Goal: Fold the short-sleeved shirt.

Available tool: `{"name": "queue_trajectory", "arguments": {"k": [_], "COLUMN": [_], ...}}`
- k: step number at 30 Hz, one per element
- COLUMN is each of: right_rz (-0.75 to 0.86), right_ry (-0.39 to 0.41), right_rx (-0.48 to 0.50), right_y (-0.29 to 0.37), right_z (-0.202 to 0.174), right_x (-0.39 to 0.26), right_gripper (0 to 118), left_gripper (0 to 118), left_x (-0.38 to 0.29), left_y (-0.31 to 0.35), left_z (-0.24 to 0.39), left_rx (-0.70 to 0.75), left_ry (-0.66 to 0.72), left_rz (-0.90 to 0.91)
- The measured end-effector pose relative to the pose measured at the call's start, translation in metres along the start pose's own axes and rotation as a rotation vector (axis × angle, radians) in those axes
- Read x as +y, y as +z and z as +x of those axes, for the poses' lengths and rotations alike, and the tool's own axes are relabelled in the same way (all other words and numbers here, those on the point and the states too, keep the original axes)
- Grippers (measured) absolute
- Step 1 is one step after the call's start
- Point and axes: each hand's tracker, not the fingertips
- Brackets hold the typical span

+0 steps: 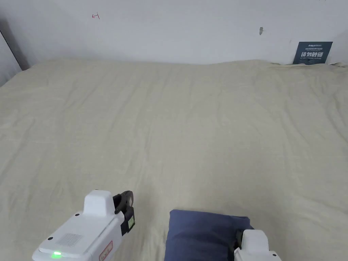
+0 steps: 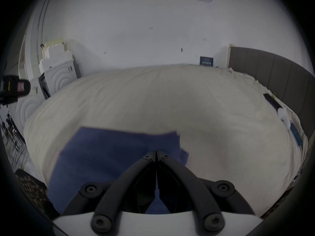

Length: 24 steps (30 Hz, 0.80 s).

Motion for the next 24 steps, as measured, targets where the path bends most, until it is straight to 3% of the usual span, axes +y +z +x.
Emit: {"name": "queue_trajectory", "arguments": {"k": [5,7,10,11,13,14,15,17,24], "right_rz": [0.04,0.057,0.069,0.067,0.062,0.06,0.059,0.056,0.049], "right_ry": [0.027,0.072,0.053,0.051,0.053,0.057,0.058,0.054,0.055], "right_rx": [-0.026,-0.026,-0.012,-0.01,-0.007,-0.008,-0.009,-0.009,0.0], "right_y": [-0.009,-0.01,-0.007,-0.008,-0.006,-0.006,-0.006,-0.006,-0.005], "right_z": [-0.005,-0.007,-0.004,-0.004,-0.003,-0.004,-0.003,-0.003,-0.001], "right_x": [-0.024,-0.027,-0.03,-0.029,-0.028,-0.027,-0.027,-0.027,-0.026], "right_gripper": [0,0,0,0,0,0,0,0,0], "left_gripper": [0,0,5,9,29,45,69,88,88], "left_x": [-0.011,-0.013,-0.022,-0.026,-0.033,-0.037,-0.04,-0.044,-0.051], "left_y": [-0.015,-0.02,-0.042,-0.05,-0.062,-0.067,-0.074,-0.087,-0.12], "left_z": [0.004,0.012,0.014,0.015,0.018,0.018,0.019,0.022,0.034], "left_rx": [-0.063,-0.095,-0.141,-0.151,-0.192,-0.215,-0.23,-0.261,-0.285], "left_ry": [0.035,0.057,0.1,0.111,0.137,0.159,0.175,0.192,0.178], "left_rz": [-0.104,-0.169,-0.333,-0.386,-0.447,-0.467,-0.503,-0.571,-0.642]}}
